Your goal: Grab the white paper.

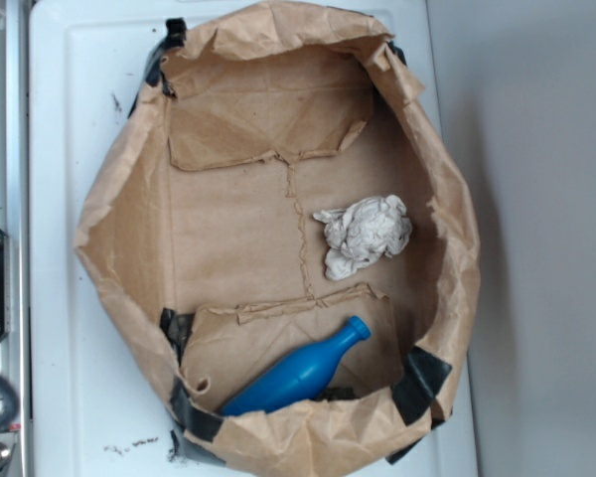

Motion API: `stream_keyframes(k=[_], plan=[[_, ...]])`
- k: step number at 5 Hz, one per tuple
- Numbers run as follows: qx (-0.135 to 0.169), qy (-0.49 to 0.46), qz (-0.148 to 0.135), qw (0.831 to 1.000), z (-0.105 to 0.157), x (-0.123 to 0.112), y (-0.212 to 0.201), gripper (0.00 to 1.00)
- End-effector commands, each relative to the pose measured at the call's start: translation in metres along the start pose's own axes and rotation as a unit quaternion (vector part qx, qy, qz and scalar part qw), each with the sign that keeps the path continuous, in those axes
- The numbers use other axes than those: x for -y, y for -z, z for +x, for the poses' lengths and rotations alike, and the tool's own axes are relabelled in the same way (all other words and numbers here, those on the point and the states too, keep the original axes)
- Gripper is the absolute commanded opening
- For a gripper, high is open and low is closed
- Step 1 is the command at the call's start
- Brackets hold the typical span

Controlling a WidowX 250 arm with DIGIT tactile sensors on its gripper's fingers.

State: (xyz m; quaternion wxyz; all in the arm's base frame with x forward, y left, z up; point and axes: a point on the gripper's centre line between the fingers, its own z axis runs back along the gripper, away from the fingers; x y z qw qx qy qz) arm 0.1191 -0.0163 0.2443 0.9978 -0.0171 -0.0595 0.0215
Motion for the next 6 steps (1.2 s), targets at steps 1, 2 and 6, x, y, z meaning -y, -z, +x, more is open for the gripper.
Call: stream_keyframes(k=[1, 2, 6], plan=[[0.0, 0.0, 0.0, 1.0, 0.0, 0.0, 0.0, 1.0], [0.075, 0.027, -0.004, 0.997, 0.044, -0.003, 0.008, 1.0], [0.069, 0.083, 0.029, 0.994, 0.143, -0.021, 0.155, 1.0]])
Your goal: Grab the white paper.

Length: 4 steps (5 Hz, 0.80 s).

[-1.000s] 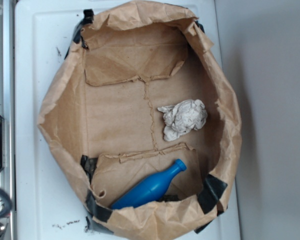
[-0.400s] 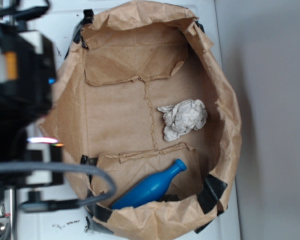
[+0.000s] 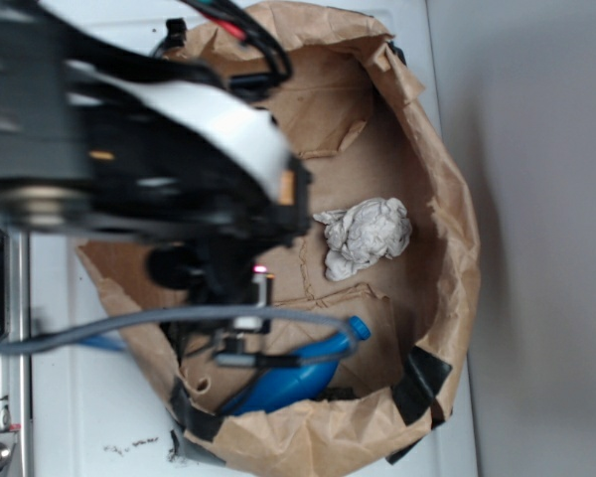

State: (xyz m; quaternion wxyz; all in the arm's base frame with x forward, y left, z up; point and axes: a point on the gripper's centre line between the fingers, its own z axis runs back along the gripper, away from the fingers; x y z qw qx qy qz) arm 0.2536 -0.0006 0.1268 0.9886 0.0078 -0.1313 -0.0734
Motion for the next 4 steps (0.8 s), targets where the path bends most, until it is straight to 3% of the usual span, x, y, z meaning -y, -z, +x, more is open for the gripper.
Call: stream_keyframes(k=[1, 2, 3, 4], plan=[[-0.017, -0.032, 0.018, 0.999, 0.048, -0.032, 0.05, 1.0], [-0.03, -0.042, 0.026, 0.998, 0.055, -0.038, 0.069, 1.0], [-0.029, -0.022, 0.018, 0.999, 0.06, -0.024, 0.088, 1.0], [-0.007, -0.036, 0.024, 0.999, 0.061, -0.027, 0.074, 0.0]])
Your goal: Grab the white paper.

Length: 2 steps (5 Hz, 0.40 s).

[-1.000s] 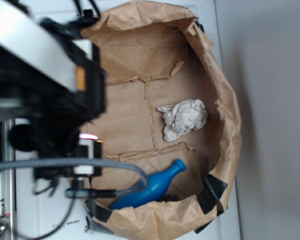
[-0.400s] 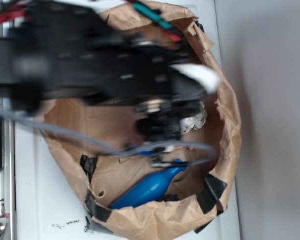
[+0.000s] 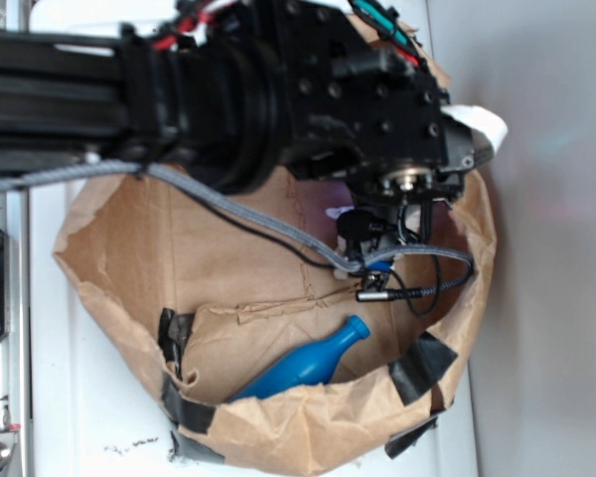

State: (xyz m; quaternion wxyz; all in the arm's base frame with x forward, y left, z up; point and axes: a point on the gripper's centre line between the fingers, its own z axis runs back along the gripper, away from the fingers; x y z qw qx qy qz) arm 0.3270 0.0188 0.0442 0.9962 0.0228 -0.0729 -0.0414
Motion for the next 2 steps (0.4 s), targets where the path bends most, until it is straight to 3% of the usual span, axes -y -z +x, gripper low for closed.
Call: stream_keyframes(k=[1, 2], plan=[[0.072, -0.016, 0.0, 0.997, 0.005, -0.004, -0.04, 0.0], [0.101, -0.028, -0.012, 0.994, 0.0, -0.009, -0.058, 0.0]])
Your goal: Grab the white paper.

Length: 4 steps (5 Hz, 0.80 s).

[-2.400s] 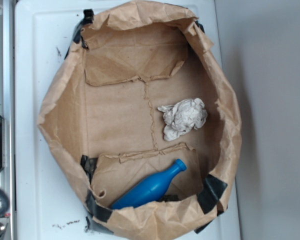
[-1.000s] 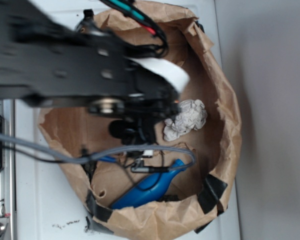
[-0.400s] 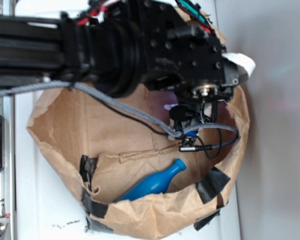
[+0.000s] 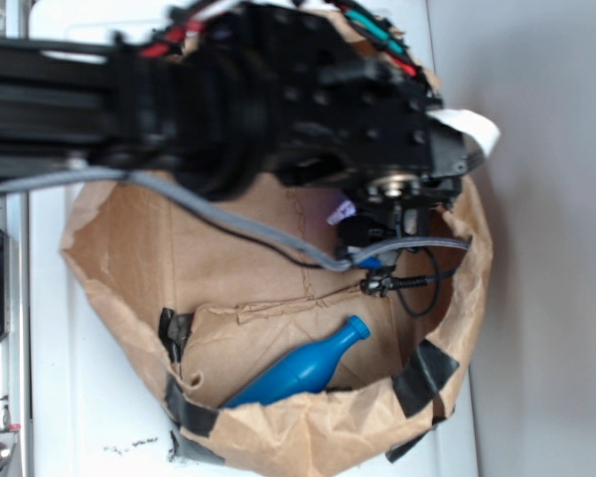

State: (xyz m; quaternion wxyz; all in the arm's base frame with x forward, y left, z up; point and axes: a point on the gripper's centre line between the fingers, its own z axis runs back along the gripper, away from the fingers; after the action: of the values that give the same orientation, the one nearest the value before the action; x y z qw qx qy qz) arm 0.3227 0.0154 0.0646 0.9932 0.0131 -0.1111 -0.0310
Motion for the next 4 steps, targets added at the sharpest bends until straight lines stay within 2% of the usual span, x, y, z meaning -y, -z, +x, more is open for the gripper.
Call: stream_keyframes(k=[1, 2, 3, 4], plan=[[0.088, -0.011, -0.041, 0.995, -0.025, 0.006, -0.07, 0.0], [0.11, -0.008, -0.057, 0.992, -0.032, 0.005, -0.092, 0.0], [0.113, -0.008, -0.071, 0.991, -0.029, -0.001, -0.098, 0.0], [0.097, -0.007, -0.07, 0.993, -0.017, -0.008, -0.087, 1.0]])
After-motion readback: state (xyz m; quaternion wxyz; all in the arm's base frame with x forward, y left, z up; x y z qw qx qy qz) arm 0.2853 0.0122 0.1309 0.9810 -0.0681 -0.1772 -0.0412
